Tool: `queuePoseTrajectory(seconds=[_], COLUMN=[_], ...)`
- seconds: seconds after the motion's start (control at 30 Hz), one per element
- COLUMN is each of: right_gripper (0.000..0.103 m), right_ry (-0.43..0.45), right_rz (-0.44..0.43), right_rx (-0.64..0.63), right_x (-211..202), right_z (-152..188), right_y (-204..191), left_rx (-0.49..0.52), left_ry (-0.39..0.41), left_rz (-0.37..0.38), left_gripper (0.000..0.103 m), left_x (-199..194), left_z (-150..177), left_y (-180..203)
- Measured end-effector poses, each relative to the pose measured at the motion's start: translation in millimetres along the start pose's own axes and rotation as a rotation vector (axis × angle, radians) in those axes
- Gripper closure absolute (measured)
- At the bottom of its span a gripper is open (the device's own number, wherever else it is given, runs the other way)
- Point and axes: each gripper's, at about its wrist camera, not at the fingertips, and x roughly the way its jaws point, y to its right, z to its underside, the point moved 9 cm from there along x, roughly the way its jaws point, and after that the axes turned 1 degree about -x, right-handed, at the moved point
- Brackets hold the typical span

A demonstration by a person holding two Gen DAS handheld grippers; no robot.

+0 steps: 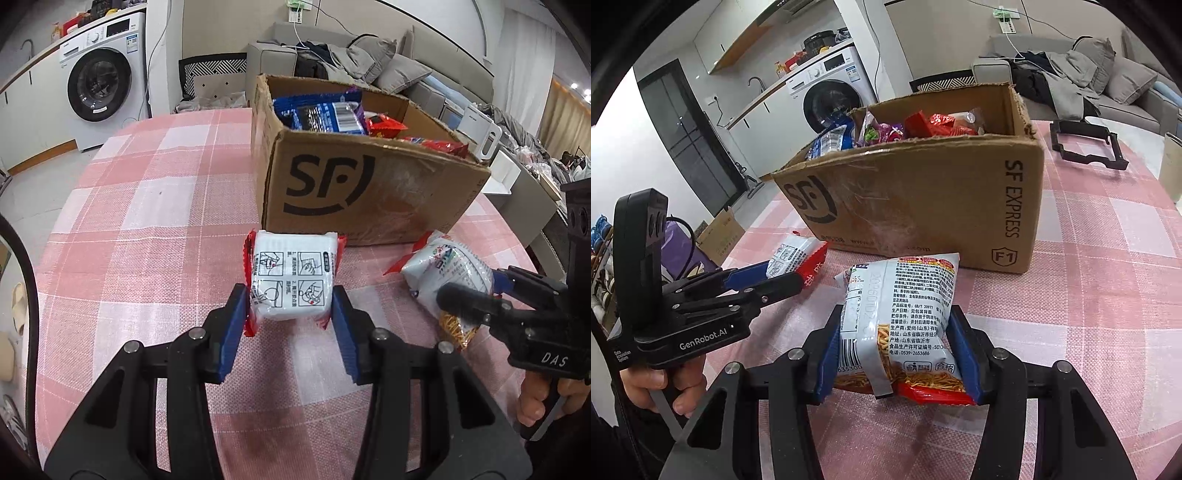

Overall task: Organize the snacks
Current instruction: 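Grasp the white packet with the left tool while the right tool grasps the noodle bag, then carry the white packet and noodle bag over the box and lower them inside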

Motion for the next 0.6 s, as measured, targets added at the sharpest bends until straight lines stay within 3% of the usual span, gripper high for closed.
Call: queuePoseTrajectory(seconds=[0.6], right_gripper=[0.048], right_ry=[0.133], right_rz=[0.009], right_rx=[-0.012], right_x=[-66], right_z=[-23], right_y=[0], left_rx=[0.026], left_ry=[0.154], left_rz=[-0.016], left_gripper=[0.061], left_x=[-77], left_z=[-27], left_y=[27])
